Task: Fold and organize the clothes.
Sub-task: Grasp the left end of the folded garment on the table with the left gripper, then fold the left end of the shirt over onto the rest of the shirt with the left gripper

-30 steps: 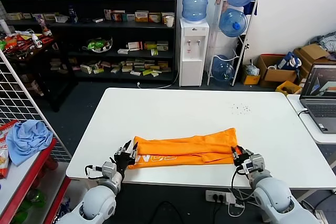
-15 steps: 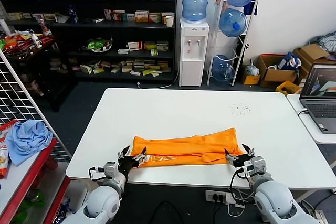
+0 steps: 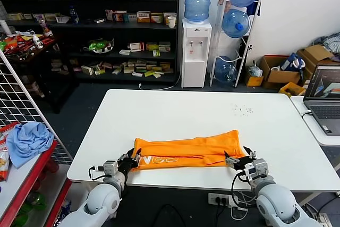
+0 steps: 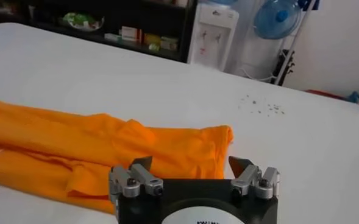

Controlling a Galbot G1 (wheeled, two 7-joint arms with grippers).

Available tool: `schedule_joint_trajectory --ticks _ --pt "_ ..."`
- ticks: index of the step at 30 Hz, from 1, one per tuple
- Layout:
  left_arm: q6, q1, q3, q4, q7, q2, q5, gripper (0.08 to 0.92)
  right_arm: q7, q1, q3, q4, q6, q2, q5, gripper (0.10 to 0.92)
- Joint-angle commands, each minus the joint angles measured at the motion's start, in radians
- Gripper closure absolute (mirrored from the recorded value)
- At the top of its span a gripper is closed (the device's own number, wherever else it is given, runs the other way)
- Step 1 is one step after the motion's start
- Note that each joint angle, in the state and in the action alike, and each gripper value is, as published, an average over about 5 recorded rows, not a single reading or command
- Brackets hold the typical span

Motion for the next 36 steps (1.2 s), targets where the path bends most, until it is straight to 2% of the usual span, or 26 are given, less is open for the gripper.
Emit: schedule_joint_trajectory --ticks 1,7,10,15,23,27,31,36 --pt "0.043 0.000 0.004 -0.017 0.006 0.008 -0.030 0.659 0.003 -0.003 0.001 0.010 -0.003 0.003 0.003 0.203" --pt "0.049 0.001 -0.004 -0.037 0.017 0.020 -0.031 0.832 0.006 -0.011 0.002 0.018 -0.005 0.007 0.001 0.203" --pt "0.052 -0.006 -0.019 -0.035 0.014 0.046 -0.027 0.878 0.009 -0.015 0.005 0.025 -0.003 0.010 -0.002 0.203" --pt "0.076 -0.016 -0.063 -0.013 -0.005 0.141 -0.011 0.881 0.012 -0.020 0.014 0.035 0.012 0.029 -0.027 0.203" --pt "0.090 -0.007 -0.193 0.068 -0.021 0.352 0.008 0.881 0.002 -0.035 0.043 0.028 0.080 0.082 -0.121 0.203" --pt "0.085 -0.004 -0.240 0.066 -0.038 0.402 -0.010 0.881 0.001 -0.039 0.046 0.028 0.103 0.109 -0.142 0.203" --pt "0.091 0.011 -0.232 -0.055 -0.075 0.384 -0.045 0.881 0.001 -0.045 0.046 0.021 0.125 0.127 -0.167 0.203" --pt "0.115 0.007 -0.163 -0.241 -0.137 0.268 -0.104 0.881 0.002 -0.058 0.053 0.005 0.152 0.138 -0.203 0.203"
